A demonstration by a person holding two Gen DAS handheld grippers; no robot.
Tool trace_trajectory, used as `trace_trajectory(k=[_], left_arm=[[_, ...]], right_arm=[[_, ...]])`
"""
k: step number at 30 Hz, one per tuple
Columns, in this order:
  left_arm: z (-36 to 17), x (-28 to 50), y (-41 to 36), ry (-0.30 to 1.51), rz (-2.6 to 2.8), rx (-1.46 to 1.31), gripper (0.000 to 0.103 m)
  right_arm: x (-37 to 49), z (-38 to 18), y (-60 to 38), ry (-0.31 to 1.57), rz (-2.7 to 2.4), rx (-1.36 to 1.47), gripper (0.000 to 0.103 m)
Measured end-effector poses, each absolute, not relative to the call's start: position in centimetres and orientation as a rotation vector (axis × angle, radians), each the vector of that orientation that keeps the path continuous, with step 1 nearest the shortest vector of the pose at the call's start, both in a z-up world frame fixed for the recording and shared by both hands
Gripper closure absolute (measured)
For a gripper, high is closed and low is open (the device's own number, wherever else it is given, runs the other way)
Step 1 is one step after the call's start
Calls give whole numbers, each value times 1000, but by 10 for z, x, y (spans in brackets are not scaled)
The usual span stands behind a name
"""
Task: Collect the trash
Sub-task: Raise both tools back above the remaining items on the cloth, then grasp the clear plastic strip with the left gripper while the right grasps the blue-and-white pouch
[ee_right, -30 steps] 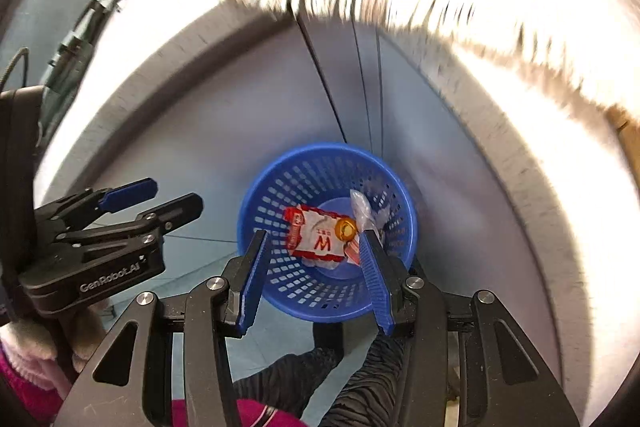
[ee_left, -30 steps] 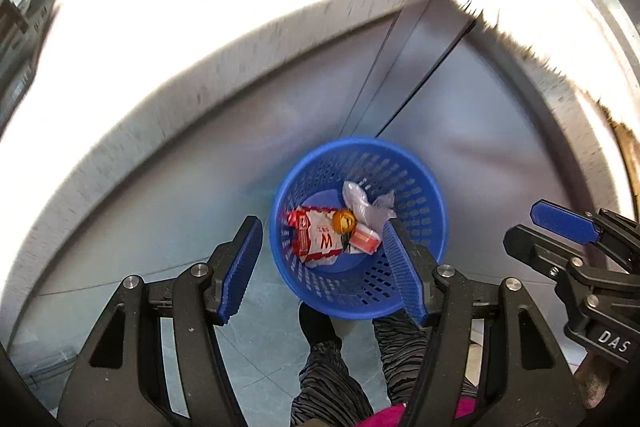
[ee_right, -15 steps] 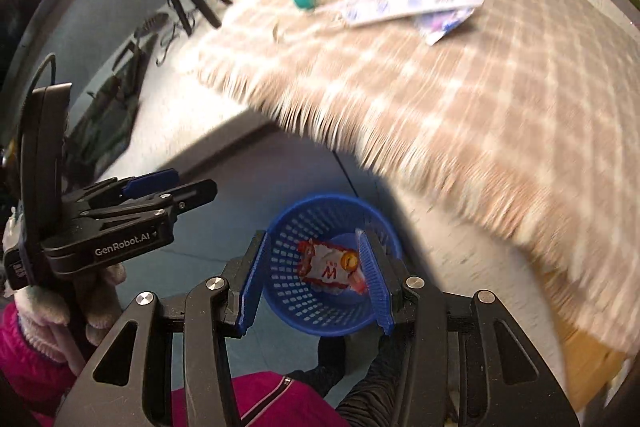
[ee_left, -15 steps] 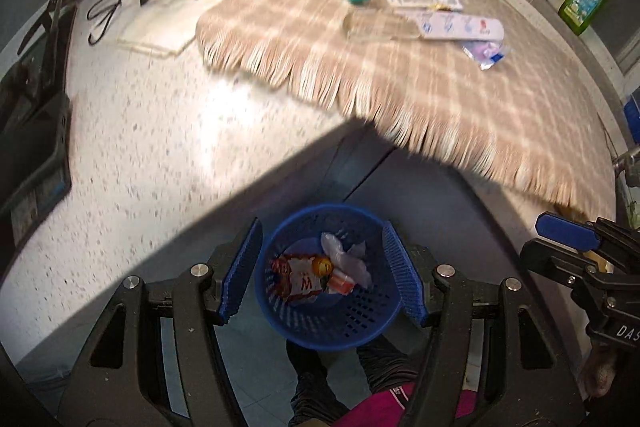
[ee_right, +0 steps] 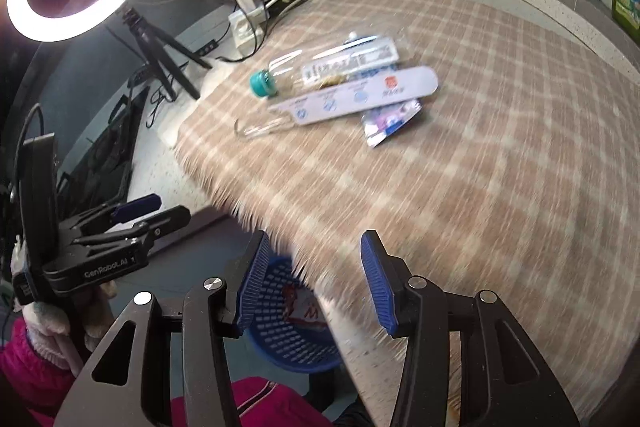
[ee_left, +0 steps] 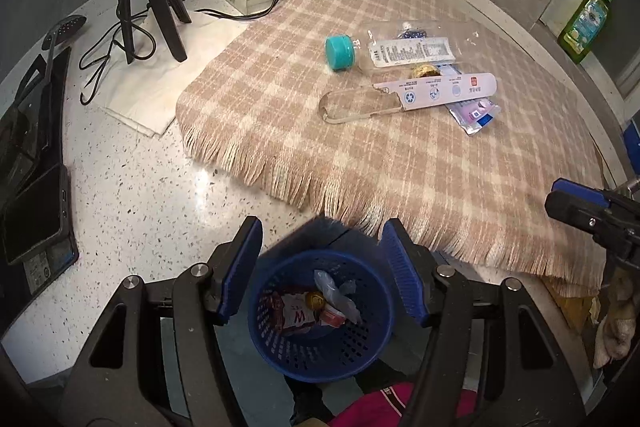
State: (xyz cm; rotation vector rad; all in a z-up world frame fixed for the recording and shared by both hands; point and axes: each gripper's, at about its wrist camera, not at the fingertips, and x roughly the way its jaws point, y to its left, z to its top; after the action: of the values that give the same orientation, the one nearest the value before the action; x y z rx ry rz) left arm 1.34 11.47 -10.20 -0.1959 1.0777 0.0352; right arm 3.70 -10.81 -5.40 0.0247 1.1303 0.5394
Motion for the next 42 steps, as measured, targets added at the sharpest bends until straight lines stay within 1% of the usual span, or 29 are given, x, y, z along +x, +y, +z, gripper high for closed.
trace_trajectory(k=[10, 19, 27, 42], left_arm=[[-95, 47, 106, 1071, 51, -182, 39], [-99, 81, 93, 1099, 28, -147, 39], [-99, 118, 66, 1116, -31, -40, 39], [-131, 154, 29, 1182, -73, 262, 39]], right_arm=[[90, -46, -128, 1113, 536, 31, 55], [133, -64, -142, 1159, 518, 48, 55], [160, -71, -154, 1192, 525, 89, 55], [186, -89, -158, 1257, 547, 131, 55]])
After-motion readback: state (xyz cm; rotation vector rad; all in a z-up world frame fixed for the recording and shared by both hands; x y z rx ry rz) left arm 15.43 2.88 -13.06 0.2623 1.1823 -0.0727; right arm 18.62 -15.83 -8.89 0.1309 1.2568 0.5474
